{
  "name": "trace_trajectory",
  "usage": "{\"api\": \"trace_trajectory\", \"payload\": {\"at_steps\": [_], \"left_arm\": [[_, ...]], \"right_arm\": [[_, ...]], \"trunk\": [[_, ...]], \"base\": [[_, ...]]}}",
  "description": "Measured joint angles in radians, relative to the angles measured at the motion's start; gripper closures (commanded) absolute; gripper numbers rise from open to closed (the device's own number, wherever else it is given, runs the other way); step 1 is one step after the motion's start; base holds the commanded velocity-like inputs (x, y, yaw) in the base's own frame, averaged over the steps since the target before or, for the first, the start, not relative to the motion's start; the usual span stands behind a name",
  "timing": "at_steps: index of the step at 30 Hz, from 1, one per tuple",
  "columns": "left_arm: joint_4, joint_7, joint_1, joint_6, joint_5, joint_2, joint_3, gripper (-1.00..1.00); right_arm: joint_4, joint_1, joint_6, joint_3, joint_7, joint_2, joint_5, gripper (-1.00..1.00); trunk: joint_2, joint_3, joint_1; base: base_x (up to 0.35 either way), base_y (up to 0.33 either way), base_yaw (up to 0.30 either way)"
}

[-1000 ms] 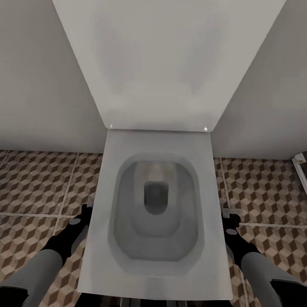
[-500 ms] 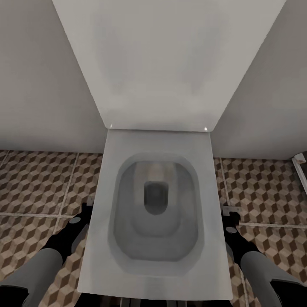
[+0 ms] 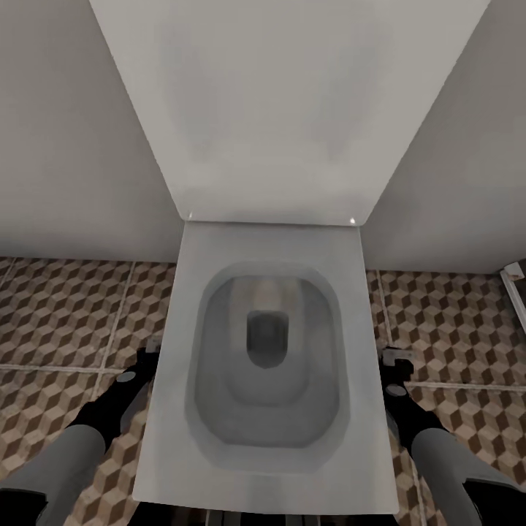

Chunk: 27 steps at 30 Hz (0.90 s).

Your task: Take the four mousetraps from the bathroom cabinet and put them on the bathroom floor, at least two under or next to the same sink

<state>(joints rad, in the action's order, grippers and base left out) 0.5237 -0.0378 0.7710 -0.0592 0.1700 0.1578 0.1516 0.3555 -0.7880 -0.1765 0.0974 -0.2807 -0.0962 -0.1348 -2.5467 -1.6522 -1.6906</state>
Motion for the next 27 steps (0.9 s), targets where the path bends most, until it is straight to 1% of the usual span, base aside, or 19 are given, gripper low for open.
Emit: {"api": "trace_trajectory", "payload": {"at_steps": [2,8,14,23,27], "left_arm": [[-0.001,0.0,0.0,-0.001,0.0,0.005,-0.006,1.0],[-0.002,0.001,0.0,-0.001,0.0,0.008,-0.007,1.0],[-0.004,0.001,0.0,0.004,0.0,0.016,-0.009,1.0],[-0.001,0.0,0.0,0.005,0.0,0.019,-0.009,1.0],[0.008,0.0,0.0,0.005,0.0,0.021,-0.011,1.0]], "right_arm": [[0.011,0.0,-0.005,0.008,-0.012,0.001,0.0,1.0],[0.023,0.0,-0.005,0.009,-0.025,0.001,0.0,1.0],[0.057,0.0,-0.004,0.011,-0.052,-0.015,-0.003,1.0],[0.108,0.0,-0.003,0.012,-0.056,-0.02,-0.004,1.0],[0.11,0.0,-0.003,0.013,-0.056,-0.021,-0.004,1.0]], "trunk": [[0.0,0.0,0.0],[0.0,0.0,0.0],[0.0,0.0,0.0],[0.0,0.0,0.0],[0.0,0.0,0.0]], "base": [[0.0,0.0,0.0],[0.0,0.0,0.0],[0.0,0.0,0.0],[0.0,0.0,0.0],[0.0,0.0,0.0]]}}
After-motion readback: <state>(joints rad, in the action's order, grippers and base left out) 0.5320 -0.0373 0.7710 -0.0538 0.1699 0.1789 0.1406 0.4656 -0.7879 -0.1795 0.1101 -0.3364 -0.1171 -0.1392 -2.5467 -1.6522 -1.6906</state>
